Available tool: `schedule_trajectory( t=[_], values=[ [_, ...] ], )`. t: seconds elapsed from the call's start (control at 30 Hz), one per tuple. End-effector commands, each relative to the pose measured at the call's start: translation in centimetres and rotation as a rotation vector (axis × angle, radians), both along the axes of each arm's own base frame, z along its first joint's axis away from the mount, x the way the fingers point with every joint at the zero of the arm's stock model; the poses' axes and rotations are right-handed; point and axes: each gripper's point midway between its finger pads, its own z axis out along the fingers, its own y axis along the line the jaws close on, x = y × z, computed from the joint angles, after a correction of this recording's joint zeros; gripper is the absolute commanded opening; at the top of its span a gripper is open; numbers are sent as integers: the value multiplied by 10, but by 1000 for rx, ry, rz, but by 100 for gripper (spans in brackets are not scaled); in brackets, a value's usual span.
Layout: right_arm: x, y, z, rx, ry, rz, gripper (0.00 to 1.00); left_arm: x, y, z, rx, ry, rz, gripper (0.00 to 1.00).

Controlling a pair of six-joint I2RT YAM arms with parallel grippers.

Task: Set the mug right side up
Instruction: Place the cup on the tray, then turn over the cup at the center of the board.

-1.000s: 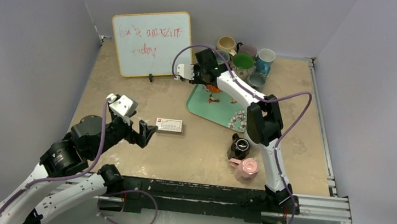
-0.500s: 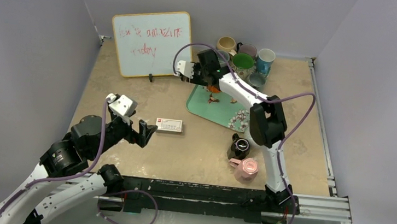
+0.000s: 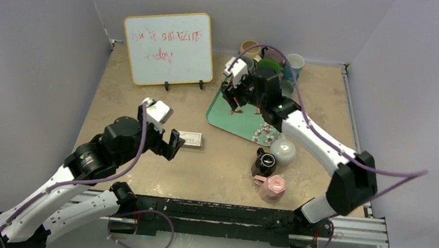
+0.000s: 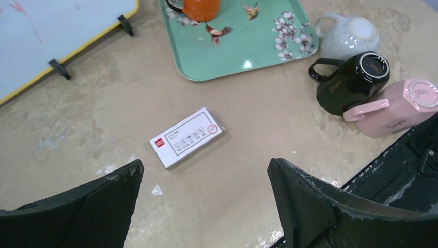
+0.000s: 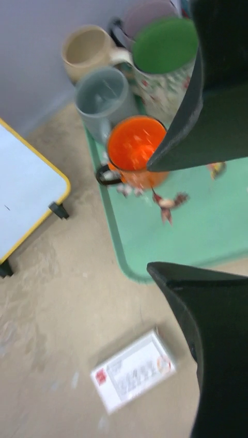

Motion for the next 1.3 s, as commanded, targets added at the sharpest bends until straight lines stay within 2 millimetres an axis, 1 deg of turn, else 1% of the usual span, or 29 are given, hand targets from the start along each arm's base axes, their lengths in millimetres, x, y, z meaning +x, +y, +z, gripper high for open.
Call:
schedule_trajectory(
  t=[0.0, 0.07, 0.17, 0.2, 0.27, 0.33, 0.4, 0.47, 0.53, 0.67, 0.7, 0.73, 0.77, 0.87, 0.97, 1.07, 1.1, 1.17, 1.2, 1.23, 1.27],
  values=[
    [-32, -9, 23, 272, 138, -121, 71, 3, -37, 19, -52, 3, -135, 88],
    [-39, -19, 34, 322, 143, -174, 73, -1, -54, 27, -91, 18, -210, 88],
    [-55, -31, 40, 397, 226, -250, 74, -6, -82, 33, -152, 56, -316, 86],
    [-63, -34, 33, 411, 287, -278, 73, -5, -89, 33, -172, 72, -329, 86],
    [-77, -38, 28, 444, 356, -299, 73, -1, -98, 34, -205, 97, -329, 86],
    [-94, -45, 15, 451, 440, -329, 74, 2, -103, 30, -208, 115, -329, 86],
    [-111, -55, -7, 443, 532, -392, 73, 3, -103, 27, -194, 122, -326, 86],
    [-122, -75, -31, 431, 604, -533, 73, 6, -101, 23, -174, 122, -310, 86],
    [-135, -95, -46, 389, 653, -642, 73, 8, -98, 21, -170, 122, -292, 86],
    [-161, -129, -61, 383, 723, -835, 72, 7, -101, 13, -199, 145, -285, 86],
    [-168, -137, -62, 388, 729, -877, 72, 6, -102, 8, -207, 157, -285, 86],
    [-175, -145, -66, 386, 744, -925, 72, 6, -105, 8, -218, 157, -293, 86],
    [-181, -155, -67, 398, 745, -973, 72, 6, -106, 1, -221, 167, -295, 86],
    [-199, -173, -78, 400, 774, -1077, 73, 9, -114, -14, -240, 208, -288, 86],
    [-213, -195, -90, 347, 782, -1195, 73, 10, -124, -31, -236, 269, -303, 85],
    [-230, -207, -104, 273, 833, -1288, 75, 9, -143, -41, -268, 297, -372, 81],
    [-233, -208, -107, 256, 842, -1299, 75, 9, -150, -44, -276, 293, -406, 79],
    [-237, -210, -113, 234, 858, -1309, 75, 7, -164, -60, -265, 300, -464, 75],
    [-239, -211, -115, 223, 864, -1312, 75, 6, -172, -57, -268, 261, -495, 75],
    [-241, -212, -118, 212, 869, -1316, 75, 6, -180, -65, -240, 242, -518, 74],
    [-244, -212, -120, 203, 877, -1317, 75, 1, -189, -65, -231, 218, -547, 74]
  ],
)
